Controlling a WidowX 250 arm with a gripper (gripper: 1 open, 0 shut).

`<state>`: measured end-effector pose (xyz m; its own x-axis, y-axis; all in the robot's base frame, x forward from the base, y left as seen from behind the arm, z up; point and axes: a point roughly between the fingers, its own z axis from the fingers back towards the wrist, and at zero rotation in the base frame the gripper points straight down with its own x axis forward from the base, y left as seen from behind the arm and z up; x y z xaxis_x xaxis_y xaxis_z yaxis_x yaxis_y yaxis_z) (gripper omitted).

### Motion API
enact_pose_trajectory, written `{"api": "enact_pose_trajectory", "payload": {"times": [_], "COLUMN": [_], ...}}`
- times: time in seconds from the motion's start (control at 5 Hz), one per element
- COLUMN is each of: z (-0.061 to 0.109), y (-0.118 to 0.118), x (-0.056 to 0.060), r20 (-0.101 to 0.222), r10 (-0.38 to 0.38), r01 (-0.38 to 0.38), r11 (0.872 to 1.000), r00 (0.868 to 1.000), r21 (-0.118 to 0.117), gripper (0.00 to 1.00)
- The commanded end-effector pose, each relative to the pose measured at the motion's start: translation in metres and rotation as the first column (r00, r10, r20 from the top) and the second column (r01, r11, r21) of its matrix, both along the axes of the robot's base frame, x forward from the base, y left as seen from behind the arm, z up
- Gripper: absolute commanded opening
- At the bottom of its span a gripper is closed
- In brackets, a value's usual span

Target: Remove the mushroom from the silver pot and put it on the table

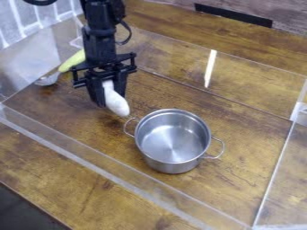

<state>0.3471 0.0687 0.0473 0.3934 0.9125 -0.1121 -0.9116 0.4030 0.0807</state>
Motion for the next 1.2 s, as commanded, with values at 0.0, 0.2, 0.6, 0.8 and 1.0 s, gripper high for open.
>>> {"api": "enact_pose_trajectory", "payload": {"times": [0.0,0.2,0.6,0.8,1.0], "z": [0.011,0.005,0.003,0.016,0.031], "y": [0.009,0.008,0.004,0.014,0.023], "x": [0.003,0.002,-0.016,-0.016,-0.015], "r20": [0.038,0.024,0.024,0.042,0.062], "r10": [0.047,0.068,0.184,0.240,0.294], "r01": [-0.047,-0.069,-0.185,-0.241,-0.296], "r11": [0.999,0.998,0.982,0.970,0.955], "r00": [0.998,0.997,0.983,0.970,0.954], "r21": [0.013,0.009,0.029,0.031,0.026], "gripper": [1.00,0.00,1.00,1.00,1.00]}}
